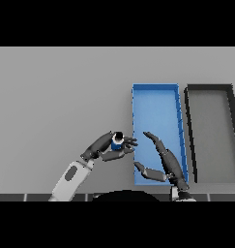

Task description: Pick up the blue pipe and place it into the blue bin.

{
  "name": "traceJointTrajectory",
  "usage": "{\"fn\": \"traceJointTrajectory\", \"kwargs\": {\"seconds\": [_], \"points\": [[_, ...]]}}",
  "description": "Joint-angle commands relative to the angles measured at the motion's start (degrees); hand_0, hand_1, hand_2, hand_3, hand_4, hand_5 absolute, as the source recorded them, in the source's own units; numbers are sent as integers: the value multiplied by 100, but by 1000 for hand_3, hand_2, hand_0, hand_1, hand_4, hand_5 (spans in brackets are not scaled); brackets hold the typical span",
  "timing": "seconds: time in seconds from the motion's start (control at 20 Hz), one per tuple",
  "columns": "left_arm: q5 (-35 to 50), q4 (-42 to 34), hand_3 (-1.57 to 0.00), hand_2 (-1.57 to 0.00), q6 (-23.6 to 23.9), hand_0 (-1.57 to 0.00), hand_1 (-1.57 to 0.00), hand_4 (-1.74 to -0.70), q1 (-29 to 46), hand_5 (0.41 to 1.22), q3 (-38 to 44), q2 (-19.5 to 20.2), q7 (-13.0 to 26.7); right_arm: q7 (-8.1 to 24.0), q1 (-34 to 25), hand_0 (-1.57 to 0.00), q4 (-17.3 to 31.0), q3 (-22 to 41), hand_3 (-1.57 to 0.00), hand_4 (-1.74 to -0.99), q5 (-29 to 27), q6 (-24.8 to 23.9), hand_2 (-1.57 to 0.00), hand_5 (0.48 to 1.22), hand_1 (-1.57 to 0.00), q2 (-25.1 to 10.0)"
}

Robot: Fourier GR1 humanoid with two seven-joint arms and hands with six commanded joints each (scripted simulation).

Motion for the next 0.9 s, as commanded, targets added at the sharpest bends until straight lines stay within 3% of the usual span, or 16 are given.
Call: {"fn": "traceJointTrajectory", "kwargs": {"seconds": [0.0, 0.1, 0.35, 0.65, 0.85], "points": [[7, -14, -1571, -1571, -20, -1571, -1571, -1467, -16, 1221, 39, 9, 71, 223, -319, 1, -71, 43, 1, -1281, 48, 89, -81, 558, -4, -59], [-139, 101, -1571, -1571, -26, -1571, -1571, -1467, -69, 1221, 30, -53, 63, 709, -918, 1, -70, 214, 1, -1296, 58, 216, -53, 556, -2, -25], [-159, 176, -1571, -1571, -200, -1571, -1571, -1466, -55, 1221, 159, -49, -173, 1542, -2010, 1, 198, 406, 1, -1282, -158, 491, -45, 555, 0, 185], [-37, 216, -1571, -1571, -432, -1571, -1571, -1470, -74, 1221, 265, -196, -4, 2175, -3293, -11, 791, 330, 1, -1209, -265, 735, -71, 534, -20, 296], [-214, 110, -1571, -1571, -423, -1571, -1571, -1467, 1, 1221, 306, -207, 33, 2173, -3762, -34, 907, 252, -7, -1192, -440, 839, -110, 507, -55, 336]]}}
